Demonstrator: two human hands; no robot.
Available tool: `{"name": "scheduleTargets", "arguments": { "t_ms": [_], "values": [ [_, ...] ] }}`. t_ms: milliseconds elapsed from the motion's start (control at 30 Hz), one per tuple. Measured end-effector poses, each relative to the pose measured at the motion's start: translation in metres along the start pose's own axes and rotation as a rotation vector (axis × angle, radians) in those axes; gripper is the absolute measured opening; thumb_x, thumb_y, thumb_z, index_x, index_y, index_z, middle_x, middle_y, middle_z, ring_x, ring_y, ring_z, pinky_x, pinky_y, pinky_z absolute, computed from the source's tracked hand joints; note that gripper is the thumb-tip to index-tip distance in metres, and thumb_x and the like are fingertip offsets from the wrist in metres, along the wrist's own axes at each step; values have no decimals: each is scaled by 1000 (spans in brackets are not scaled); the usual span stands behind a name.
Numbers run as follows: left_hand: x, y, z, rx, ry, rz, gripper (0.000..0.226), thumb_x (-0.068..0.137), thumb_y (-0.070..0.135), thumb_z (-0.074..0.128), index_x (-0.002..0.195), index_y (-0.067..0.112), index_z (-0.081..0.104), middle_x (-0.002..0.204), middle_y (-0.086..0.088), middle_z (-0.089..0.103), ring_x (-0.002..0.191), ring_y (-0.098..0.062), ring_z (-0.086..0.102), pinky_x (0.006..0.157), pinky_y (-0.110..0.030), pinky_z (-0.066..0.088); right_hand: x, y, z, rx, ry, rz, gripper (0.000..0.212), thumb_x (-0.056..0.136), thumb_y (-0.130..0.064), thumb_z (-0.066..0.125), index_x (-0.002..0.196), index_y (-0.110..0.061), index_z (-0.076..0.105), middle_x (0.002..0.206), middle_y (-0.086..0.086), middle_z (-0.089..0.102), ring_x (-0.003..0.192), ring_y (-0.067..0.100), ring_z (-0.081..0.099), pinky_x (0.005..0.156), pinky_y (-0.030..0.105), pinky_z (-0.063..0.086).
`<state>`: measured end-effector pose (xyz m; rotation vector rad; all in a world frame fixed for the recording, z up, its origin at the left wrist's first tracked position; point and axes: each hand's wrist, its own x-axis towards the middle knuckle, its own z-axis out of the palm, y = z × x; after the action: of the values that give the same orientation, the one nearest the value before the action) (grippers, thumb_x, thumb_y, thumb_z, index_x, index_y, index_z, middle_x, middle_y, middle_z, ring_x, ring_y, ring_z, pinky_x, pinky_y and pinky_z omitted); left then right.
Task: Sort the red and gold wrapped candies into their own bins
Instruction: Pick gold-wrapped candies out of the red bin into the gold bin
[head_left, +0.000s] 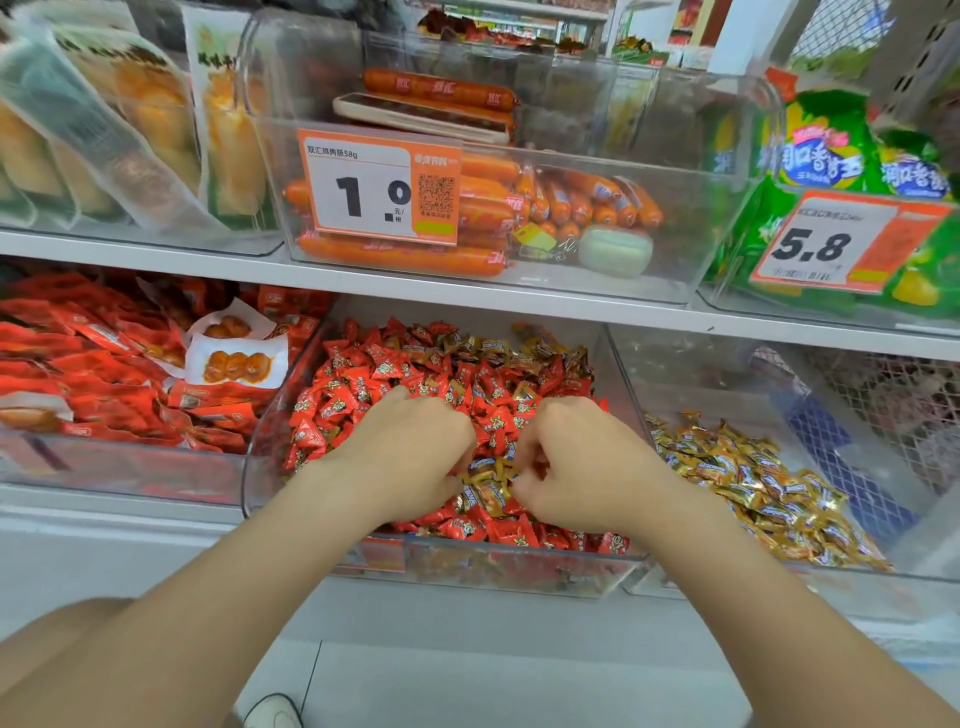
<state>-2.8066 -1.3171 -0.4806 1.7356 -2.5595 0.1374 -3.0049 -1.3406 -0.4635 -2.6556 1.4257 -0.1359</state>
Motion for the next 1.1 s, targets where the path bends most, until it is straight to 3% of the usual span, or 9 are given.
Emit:
{"name": "scheduleTargets", "arguments": {
  "t_ms": [133,200,300,367,467,633,800,933,1100],
  "values": [
    [-4,-7,-2,-268,28,-18,14,95,43,67,89,32,60,86,16,63,89,-9,55,86,-36,40,2,-3,9,20,23,33,54,80,-74,65,76,-20,69,61,-4,62,66,14,61,57,35,54],
    [-7,-10,-6,-406,65,-24,15,96,37,67,87,32,56,85,15,64,86,-7,56,82,-35,41,3,-3,13,-69,38,55,63,75,-82,65,72,-19,59,62,-2,56,65,17,57,51,36,44],
    [-7,-13,-8,-497,86,-28,14,100,28,63,94,28,51,86,12,61,82,-6,54,73,-33,44,7,-6,15,-114,29,16,61,75,-77,71,79,-18,55,76,-1,53,76,20,52,58,36,39],
    [-7,-14,-6,-494,40,-35,14,104,18,54,102,28,45,96,13,53,85,-6,50,72,-31,42,11,-7,17,-64,-11,-75,57,79,-68,75,105,-19,64,90,-2,56,92,22,54,69,37,46],
    [-6,-12,-5,-443,-58,-53,33,99,-1,43,108,31,47,107,11,43,94,-13,51,81,-37,47,15,-5,22,-71,-79,-133,67,87,-53,75,141,-23,49,100,3,56,99,25,53,78,41,52],
    [-5,-5,-4,-342,-84,-39,11,96,21,54,101,24,63,99,11,51,96,-13,52,94,-40,48,19,-8,25,-135,-55,-80,41,88,-41,73,120,-23,54,92,2,61,89,30,62,58,36,41],
    [-5,-5,3,-227,-118,-38,55,78,64,77,116,26,65,105,10,55,98,-13,56,89,-37,51,19,8,21,57,11,-19,45,92,-45,74,130,-26,61,99,-1,67,102,26,64,73,37,49],
    [3,3,6,-213,-60,-102,62,73,70,80,113,25,66,103,9,61,95,-18,61,81,-39,54,8,20,6,250,40,20,57,98,-48,69,147,-28,49,103,1,70,100,18,62,77,37,45],
    [11,17,13,-217,36,-149,58,75,59,82,121,30,61,94,6,66,89,-24,67,65,-35,51,-1,27,-3,282,86,32,28,104,-42,61,130,-32,62,95,1,74,72,4,58,62,15,36]
  ]
}}
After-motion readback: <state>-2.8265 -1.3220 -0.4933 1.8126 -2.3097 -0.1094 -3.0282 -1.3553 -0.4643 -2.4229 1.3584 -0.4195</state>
